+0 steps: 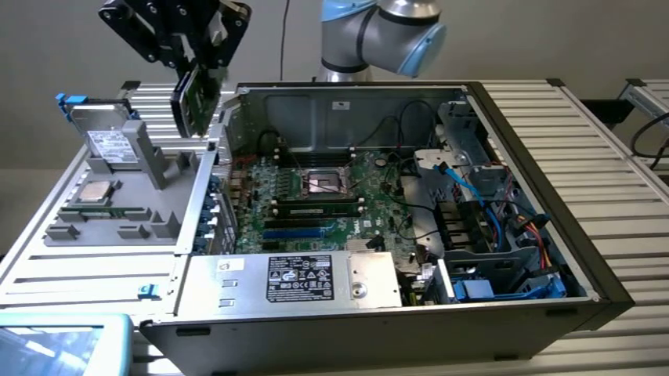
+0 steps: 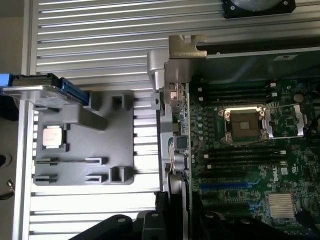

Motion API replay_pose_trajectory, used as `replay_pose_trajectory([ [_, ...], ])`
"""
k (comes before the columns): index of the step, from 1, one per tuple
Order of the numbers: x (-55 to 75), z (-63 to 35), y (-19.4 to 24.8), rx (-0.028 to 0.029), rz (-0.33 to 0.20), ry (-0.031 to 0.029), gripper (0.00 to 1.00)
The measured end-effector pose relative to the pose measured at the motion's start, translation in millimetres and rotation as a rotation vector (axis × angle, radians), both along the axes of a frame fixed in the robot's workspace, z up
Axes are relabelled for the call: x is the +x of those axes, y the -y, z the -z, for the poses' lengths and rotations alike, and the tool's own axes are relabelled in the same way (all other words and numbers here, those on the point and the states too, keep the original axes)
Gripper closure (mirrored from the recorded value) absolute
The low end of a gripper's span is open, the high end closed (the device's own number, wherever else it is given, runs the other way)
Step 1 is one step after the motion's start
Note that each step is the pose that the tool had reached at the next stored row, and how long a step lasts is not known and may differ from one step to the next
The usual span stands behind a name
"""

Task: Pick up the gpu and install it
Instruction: 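Pick up the gpu and move the gpu toward the slot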

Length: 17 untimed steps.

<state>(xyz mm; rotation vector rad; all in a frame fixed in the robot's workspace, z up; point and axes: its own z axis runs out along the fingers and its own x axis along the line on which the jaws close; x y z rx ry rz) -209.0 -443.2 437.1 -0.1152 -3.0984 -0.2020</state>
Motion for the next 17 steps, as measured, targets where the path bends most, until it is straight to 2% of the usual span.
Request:
replay_pose_trajectory([
  [6, 27.5, -0.9, 4.5, -0.0001, 0.0, -0.0017, 0.71],
  [17, 77.4, -0.9, 9.7, 0.0, 0.0, -0.0035, 0.71],
])
